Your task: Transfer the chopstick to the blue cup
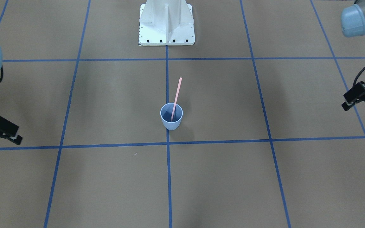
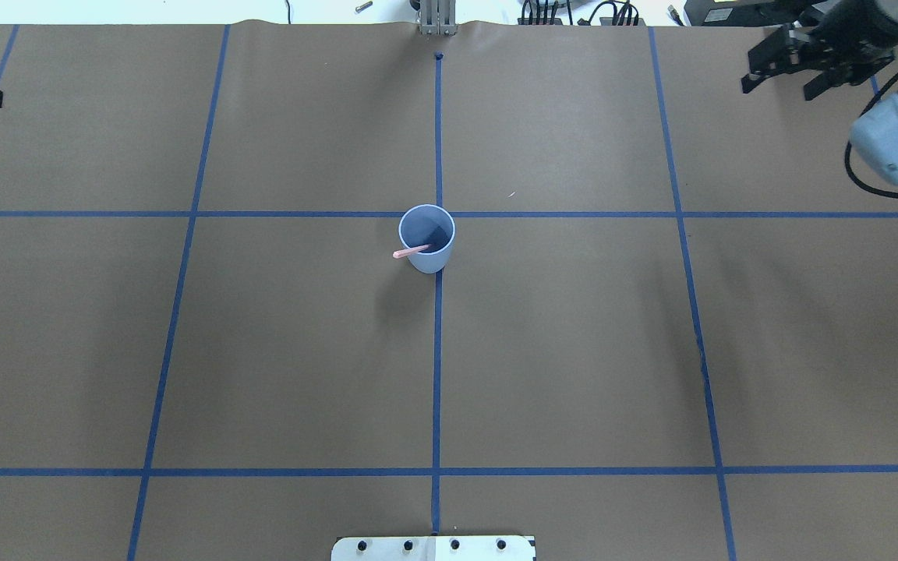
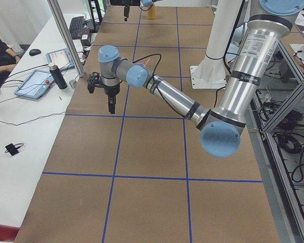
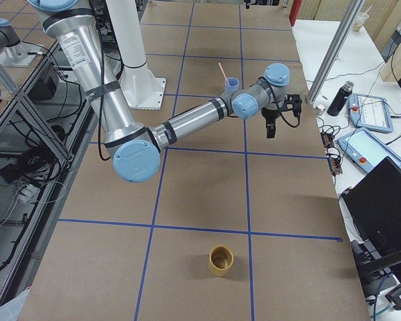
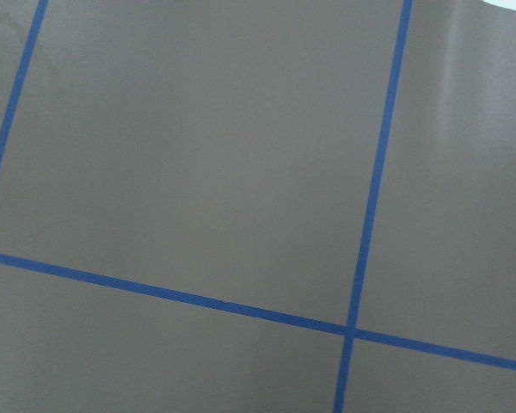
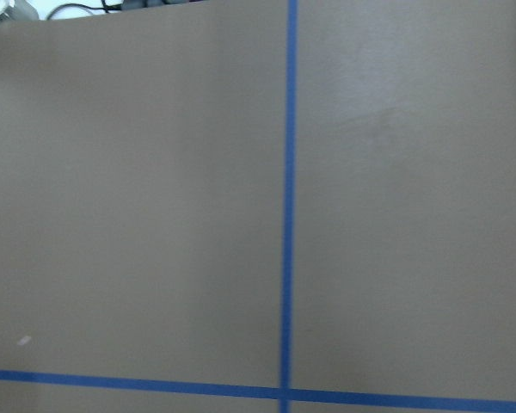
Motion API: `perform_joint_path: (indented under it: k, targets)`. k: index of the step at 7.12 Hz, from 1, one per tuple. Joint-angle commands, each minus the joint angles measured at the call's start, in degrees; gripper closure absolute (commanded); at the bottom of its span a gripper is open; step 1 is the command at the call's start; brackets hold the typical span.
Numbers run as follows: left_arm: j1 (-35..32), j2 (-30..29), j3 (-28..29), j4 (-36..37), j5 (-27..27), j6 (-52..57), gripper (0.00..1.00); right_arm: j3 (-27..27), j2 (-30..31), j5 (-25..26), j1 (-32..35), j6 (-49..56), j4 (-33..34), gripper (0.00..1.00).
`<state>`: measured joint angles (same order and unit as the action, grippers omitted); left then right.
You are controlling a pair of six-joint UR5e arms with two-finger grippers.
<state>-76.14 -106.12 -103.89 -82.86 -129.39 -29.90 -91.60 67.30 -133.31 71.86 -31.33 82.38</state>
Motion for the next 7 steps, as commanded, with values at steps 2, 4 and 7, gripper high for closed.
perform_joint_path:
  k: [2, 4, 7]
  targets:
    - [-11.36, 10.71, 1.76, -0.2, -0.34, 20.75, 0.02, 3.07, 9.06, -0.45, 11.34, 30.13, 4.1, 0.0]
    - [-15.34, 12.6, 6.4, -0.46, -0.34, 28.83, 0.02, 5.28, 12.85, -1.42, 15.3, 38.5, 4.97, 0.0]
    - [-16.06, 14.69, 8.98, -1.34, 0.19, 28.93, 0.02, 3.54, 15.57, -2.3, 22.09, 45.74, 13.21, 0.0]
